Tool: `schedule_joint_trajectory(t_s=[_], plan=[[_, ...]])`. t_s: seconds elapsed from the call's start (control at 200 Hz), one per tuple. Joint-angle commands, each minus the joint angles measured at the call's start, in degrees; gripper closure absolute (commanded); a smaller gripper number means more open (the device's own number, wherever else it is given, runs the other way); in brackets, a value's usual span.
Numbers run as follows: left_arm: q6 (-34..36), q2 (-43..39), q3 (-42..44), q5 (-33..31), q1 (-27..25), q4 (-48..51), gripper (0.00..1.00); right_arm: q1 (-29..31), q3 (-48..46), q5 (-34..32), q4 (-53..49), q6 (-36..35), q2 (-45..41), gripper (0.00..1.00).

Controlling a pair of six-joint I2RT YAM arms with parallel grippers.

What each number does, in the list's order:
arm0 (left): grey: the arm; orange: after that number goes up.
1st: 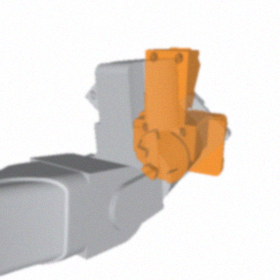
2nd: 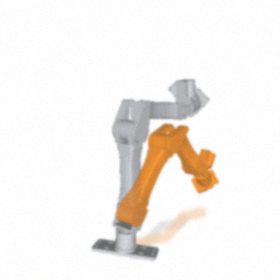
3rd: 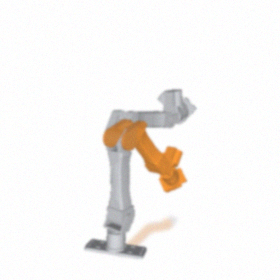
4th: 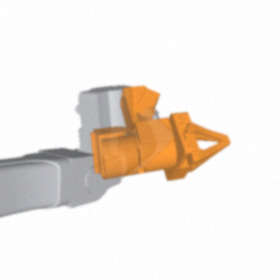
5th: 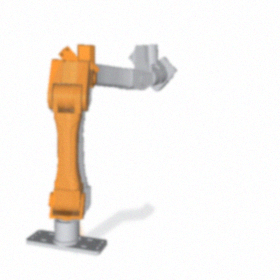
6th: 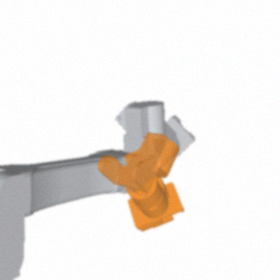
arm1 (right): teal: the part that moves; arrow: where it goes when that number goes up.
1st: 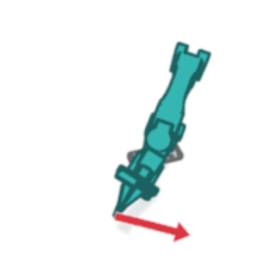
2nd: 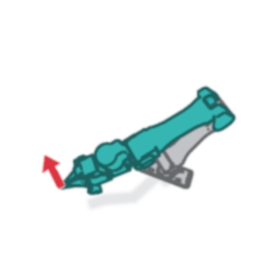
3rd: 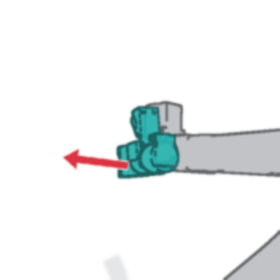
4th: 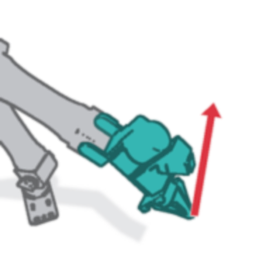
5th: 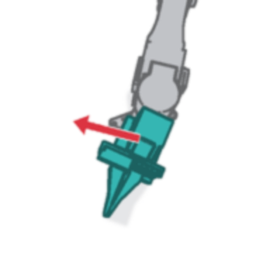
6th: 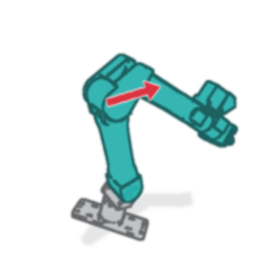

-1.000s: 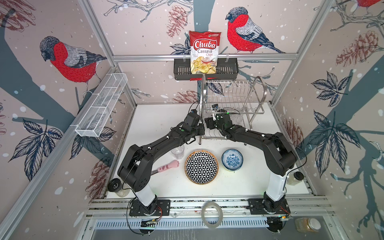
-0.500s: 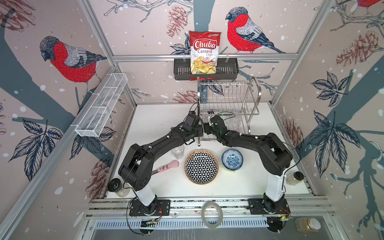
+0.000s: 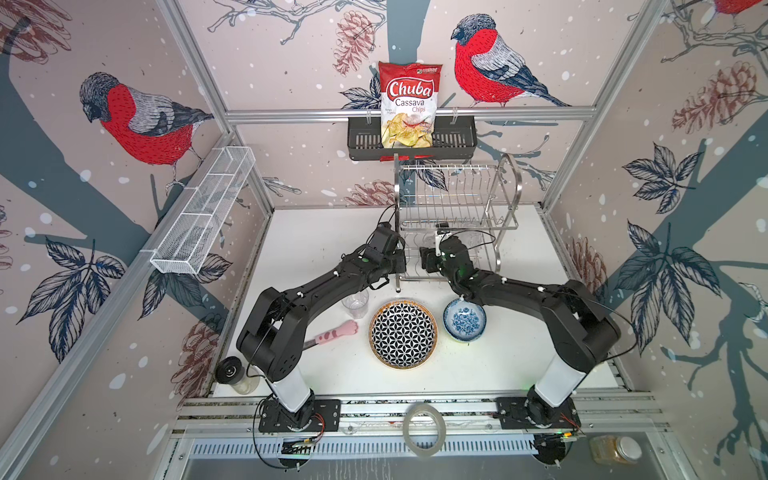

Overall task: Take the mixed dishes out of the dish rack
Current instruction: 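Lift the clear glass out of the rack with the right gripper toward the left gripper, then close the left gripper on the glass while the right gripper holds it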

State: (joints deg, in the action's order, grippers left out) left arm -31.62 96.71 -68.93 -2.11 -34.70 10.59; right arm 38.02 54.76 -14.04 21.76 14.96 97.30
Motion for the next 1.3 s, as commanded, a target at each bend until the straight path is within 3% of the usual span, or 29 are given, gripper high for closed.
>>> schedule_joint_trajectory(t_s=[0.0,0.315,0.46,0.946,1.296], plan=[[-0.2,-0.1,-0.3,-0.6,0.2,1.4,0.91,-1.3,-0.9,5.1,5.1,9.1,-2.3,0.81],[-0.4,-1.2,-0.9,-0.7,0.2,2.2,0.88,-3.1,-3.6,13.9,8.0,21.2,-6.3,0.81],[-0.8,-2.3,-0.6,-0.5,0.1,2.5,0.78,-3.2,-5.0,17.2,9.7,25.9,-7.7,0.80],[-3.0,-9.8,4.3,-1.5,-0.8,2.8,0.66,-3.6,-10.1,22.6,13.3,34.7,-10.9,0.80],[-6.2,-21.2,10.7,-4.5,-4.8,2.8,0.45,-3.8,-14.5,25.1,17.5,40.4,-13.4,0.80]])
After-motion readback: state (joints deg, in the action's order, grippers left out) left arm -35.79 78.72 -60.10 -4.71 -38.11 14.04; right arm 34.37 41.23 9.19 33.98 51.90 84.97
